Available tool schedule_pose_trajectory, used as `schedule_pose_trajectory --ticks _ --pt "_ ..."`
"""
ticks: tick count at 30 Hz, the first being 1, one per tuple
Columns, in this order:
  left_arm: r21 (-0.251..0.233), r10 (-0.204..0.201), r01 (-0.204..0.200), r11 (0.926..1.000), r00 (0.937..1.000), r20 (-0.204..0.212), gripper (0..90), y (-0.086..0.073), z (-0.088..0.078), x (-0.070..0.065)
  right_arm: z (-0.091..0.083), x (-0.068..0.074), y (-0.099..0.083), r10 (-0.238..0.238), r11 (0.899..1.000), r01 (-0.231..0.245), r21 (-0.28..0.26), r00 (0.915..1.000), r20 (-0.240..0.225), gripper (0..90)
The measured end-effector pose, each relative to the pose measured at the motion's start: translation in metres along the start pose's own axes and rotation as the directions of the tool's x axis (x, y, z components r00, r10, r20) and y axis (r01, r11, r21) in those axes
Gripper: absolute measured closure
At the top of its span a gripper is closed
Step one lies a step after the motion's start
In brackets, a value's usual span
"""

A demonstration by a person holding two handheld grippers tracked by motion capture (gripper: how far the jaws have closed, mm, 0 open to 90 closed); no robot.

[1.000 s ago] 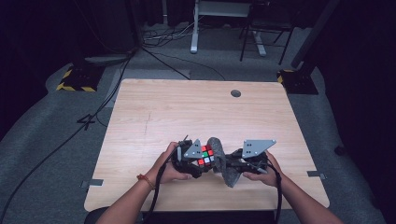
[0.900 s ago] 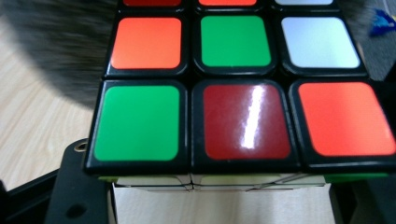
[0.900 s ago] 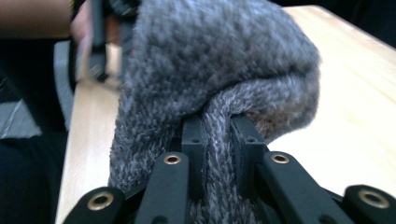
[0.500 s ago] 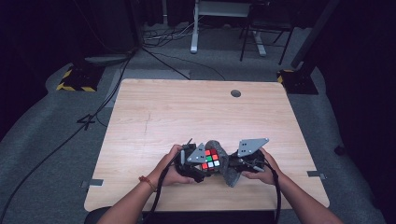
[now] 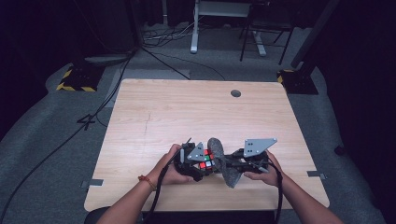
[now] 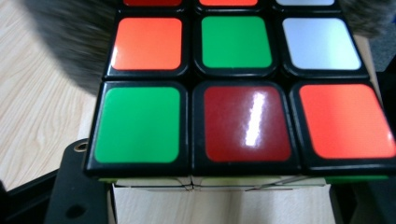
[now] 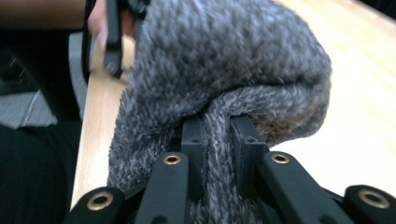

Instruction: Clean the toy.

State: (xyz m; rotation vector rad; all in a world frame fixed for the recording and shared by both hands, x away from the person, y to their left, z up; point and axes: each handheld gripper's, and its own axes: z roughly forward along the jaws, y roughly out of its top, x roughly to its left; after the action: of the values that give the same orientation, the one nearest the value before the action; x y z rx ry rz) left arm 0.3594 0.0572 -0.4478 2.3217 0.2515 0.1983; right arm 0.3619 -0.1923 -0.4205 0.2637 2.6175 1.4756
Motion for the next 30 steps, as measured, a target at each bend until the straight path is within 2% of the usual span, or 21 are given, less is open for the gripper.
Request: schedule_pose_trajectory --ticks 2,6,8,9,10,13,16,19,21,22,23,26,28,30 --pt "0.004 0.018 -0.018 0.9998 0.9998 0.001 33.5 0.002 0.002 -0.003 -0.002 -0.001 0.000 0.013 1.000 -0.013 -0.026 0.9995 0.030 78.3" --pt "0.009 0.003 -0.003 1.0000 1.0000 0.000 32.6 0.002 0.007 -0.003 0.000 -0.005 -0.002 0.020 1.000 -0.020 0.001 0.9993 0.030 78.3" --pt "-0.016 -0.029 0.029 0.9994 0.9992 0.027 29.1 0.002 0.007 -0.001 0.000 -0.005 -0.003 0.020 1.000 -0.020 -0.001 0.9997 0.011 78.4" --pt "-0.013 -0.039 0.039 0.9991 0.9991 0.016 31.9 0.003 0.008 -0.002 0.001 -0.003 -0.003 0.011 1.000 -0.011 -0.015 0.9998 -0.018 78.4" --pt "0.015 -0.024 0.024 0.9996 0.9994 0.024 32.3 0.003 0.012 -0.003 0.002 -0.001 -0.002 0.006 1.000 -0.008 -0.028 0.9986 -0.053 78.5" --pt "0.059 0.031 -0.032 0.9978 0.9993 0.020 33.4 0.002 0.021 -0.010 0.015 0.012 0.002 -0.057 0.998 0.059 0.034 0.9968 -0.055 78.5" --pt "0.067 0.028 -0.030 0.9973 0.9990 0.035 33.5 0.001 0.023 -0.010 0.022 0.014 0.000 -0.065 0.995 0.068 0.066 0.9967 -0.048 78.7" --pt "0.046 0.020 -0.021 0.9987 0.9996 0.019 33.4 0.001 0.018 -0.008 0.017 0.006 -0.001 -0.038 0.997 0.039 0.061 0.9992 -0.011 78.7" --pt "0.020 0.012 -0.012 0.9997 0.9999 0.004 33.5 0.002 0.011 -0.006 0.014 0.000 -0.004 -0.030 0.997 0.027 0.078 0.9991 0.031 78.8" --pt "0.010 0.009 -0.009 0.9999 1.0000 -0.004 33.5 0.002 0.009 -0.005 0.014 -0.004 -0.008 -0.009 0.996 0.005 0.088 0.9991 0.040 78.8" --pt "0.009 0.005 -0.005 0.9999 1.0000 -0.006 33.5 0.002 0.007 -0.005 0.014 -0.008 -0.012 0.017 0.996 -0.020 0.089 0.9992 0.035 78.8" --pt "-0.001 0.009 -0.009 1.0000 0.9997 -0.022 33.5 0.003 0.002 -0.004 0.014 -0.016 -0.017 0.053 0.994 -0.055 0.099 0.9982 0.030 78.8" --pt "-0.005 0.007 -0.007 1.0000 0.9996 -0.029 33.5 0.003 0.000 -0.004 0.015 -0.017 -0.018 0.055 0.992 -0.058 0.109 0.9981 0.028 78.8" --pt "-0.019 0.008 -0.009 0.9998 0.9991 -0.042 33.5 0.004 -0.004 -0.002 0.017 -0.017 -0.018 0.039 0.988 -0.045 0.147 0.9985 0.039 78.8"
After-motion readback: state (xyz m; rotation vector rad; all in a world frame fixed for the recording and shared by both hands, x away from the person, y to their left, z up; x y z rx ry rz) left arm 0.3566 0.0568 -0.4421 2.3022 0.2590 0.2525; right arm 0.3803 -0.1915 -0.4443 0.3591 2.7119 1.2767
